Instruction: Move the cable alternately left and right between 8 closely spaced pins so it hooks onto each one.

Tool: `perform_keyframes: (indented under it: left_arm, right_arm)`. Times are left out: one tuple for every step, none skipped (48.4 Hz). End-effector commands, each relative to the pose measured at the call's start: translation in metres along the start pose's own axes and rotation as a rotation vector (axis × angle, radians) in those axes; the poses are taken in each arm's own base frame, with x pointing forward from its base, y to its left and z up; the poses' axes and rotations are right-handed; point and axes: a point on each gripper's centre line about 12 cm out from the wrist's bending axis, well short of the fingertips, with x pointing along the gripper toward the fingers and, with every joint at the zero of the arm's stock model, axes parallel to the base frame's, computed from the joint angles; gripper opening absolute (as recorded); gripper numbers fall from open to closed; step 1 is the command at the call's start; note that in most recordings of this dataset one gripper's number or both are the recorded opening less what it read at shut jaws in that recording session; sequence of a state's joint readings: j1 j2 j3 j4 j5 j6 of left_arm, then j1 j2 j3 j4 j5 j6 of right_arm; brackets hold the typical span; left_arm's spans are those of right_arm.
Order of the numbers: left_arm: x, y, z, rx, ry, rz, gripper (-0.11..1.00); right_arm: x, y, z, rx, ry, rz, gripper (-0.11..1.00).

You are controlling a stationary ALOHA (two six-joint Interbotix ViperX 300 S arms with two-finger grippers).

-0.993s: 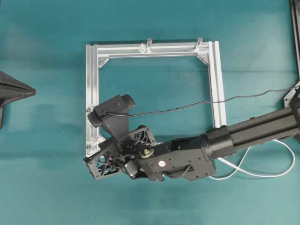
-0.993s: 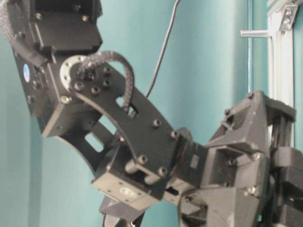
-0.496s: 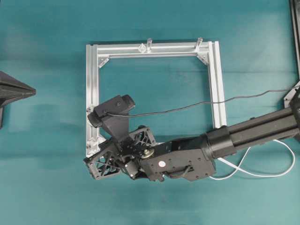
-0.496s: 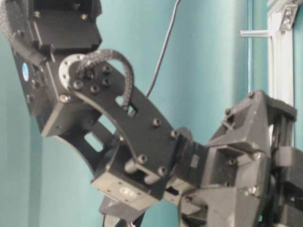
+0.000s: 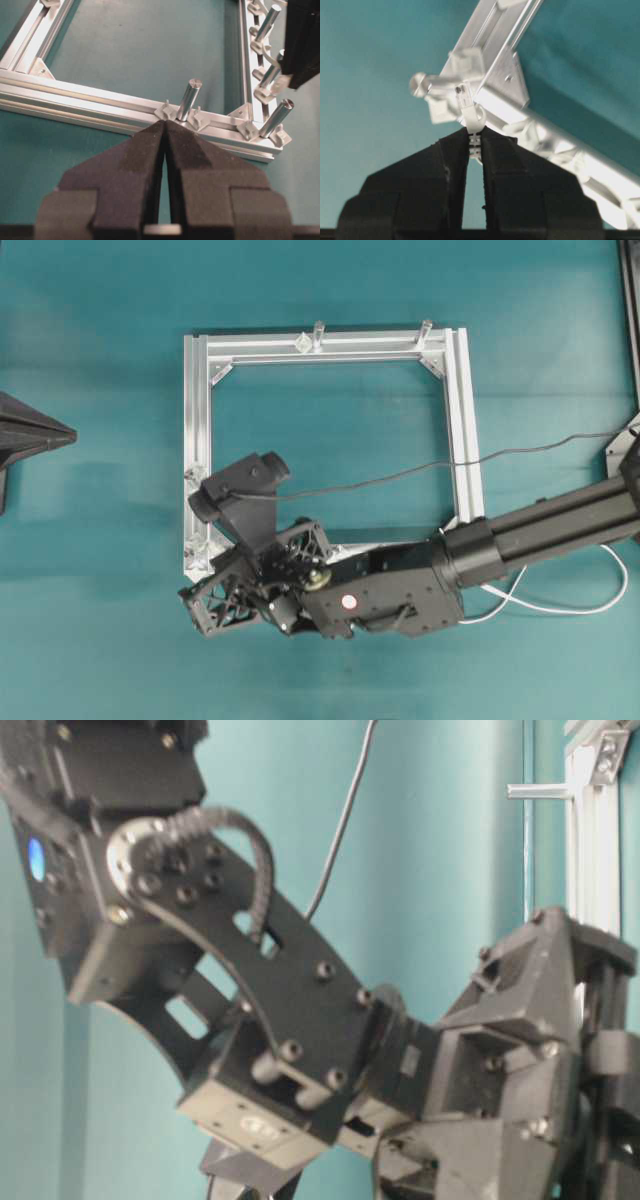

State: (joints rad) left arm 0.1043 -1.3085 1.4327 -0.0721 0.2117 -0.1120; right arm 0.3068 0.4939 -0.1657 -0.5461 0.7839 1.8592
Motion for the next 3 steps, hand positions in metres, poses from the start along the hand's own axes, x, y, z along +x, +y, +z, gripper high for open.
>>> perform_keyframes:
  left_arm:
    - [0.0001,-0.0011,0.0045,-0.005,-0.012,-0.004,0.0]
    - [0.0001,-0.0011,0.0045,-0.005,-0.012,-0.004,0.0]
    - [0.0001,-0.0011,0.0045,-0.005,-0.012,-0.004,0.0]
  right_arm:
    - [-0.0182,0.0156,-0.008,0.002,0.009,0.057,0.09]
    - [-0.019,0.016,-0.0103,0.001,0.011,0.059,0.09]
    - [-0.0192,0.0161,-0.0129,0.003,0.014,0.059,0.09]
